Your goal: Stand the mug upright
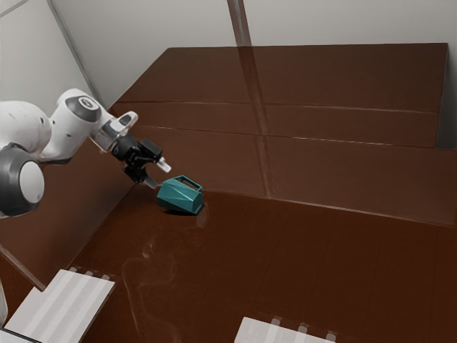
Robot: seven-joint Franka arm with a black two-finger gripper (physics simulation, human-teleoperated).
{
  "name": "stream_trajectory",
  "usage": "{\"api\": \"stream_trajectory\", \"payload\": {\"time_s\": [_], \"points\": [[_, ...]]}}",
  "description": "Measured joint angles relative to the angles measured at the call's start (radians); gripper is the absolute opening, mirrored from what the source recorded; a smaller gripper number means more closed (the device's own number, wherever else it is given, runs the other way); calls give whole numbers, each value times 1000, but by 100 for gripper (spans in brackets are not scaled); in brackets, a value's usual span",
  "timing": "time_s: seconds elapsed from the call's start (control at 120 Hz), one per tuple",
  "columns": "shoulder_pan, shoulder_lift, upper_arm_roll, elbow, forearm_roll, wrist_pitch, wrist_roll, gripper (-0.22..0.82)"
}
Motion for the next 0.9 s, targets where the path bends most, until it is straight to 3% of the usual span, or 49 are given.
{"api": "stream_trajectory", "payload": {"time_s": [0.358, 0.508, 0.6, 0.708, 0.9], "points": [[-4, 13, -18, -78, -107, 19, 78, 59], [-4, 11, -23, -91, -127, 17, 101, 21], [-3, 6, -23, -87, -133, 17, 114, 4], [-3, 1, -23, -85, -136, 16, 127, -6], [-1, -10, -23, -87, -142, 9, 143, -14]]}}
